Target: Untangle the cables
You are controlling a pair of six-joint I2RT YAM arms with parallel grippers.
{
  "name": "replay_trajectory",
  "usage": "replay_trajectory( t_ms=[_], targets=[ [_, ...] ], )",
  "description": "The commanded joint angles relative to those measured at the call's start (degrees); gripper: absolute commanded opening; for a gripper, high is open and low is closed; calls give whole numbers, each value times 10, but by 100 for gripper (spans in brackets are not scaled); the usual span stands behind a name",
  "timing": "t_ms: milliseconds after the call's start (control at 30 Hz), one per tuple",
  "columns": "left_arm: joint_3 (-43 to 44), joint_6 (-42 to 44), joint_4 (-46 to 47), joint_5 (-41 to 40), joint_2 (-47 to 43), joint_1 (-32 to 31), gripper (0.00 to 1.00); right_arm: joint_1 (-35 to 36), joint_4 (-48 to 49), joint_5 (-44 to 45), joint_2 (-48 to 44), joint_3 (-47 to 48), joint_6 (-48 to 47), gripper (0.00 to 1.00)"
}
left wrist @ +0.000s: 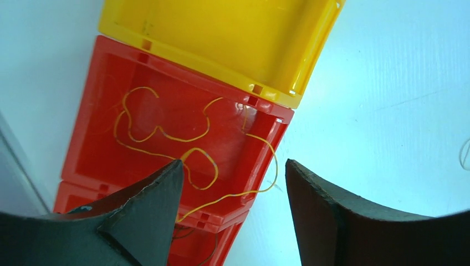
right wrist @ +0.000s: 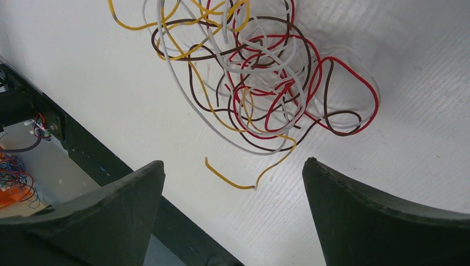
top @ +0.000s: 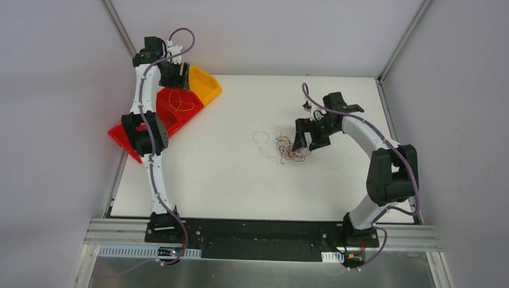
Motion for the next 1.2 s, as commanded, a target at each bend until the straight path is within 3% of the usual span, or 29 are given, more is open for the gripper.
replay_trajectory(
  t_ms=[0,233,467,833,1167],
  targets=[
    [29,8,-7,-37,-39,7,65,-4,6,-17,-18,2,3,99],
    [-20,3,-5,-75,-58,14,51,-4,16,-17,-29,-12,0,99],
    [-83,53,-9,66,-99,19,60,-8,18,-16,-39,-26,-1,99],
    [-93,102,-30,156,-108,30,51,-12,11,-13,-47,-31,-6,100],
    [-105,137,-40,74,-72,23,39,-12,8,-10,-39,-21,-1,99]
  ],
)
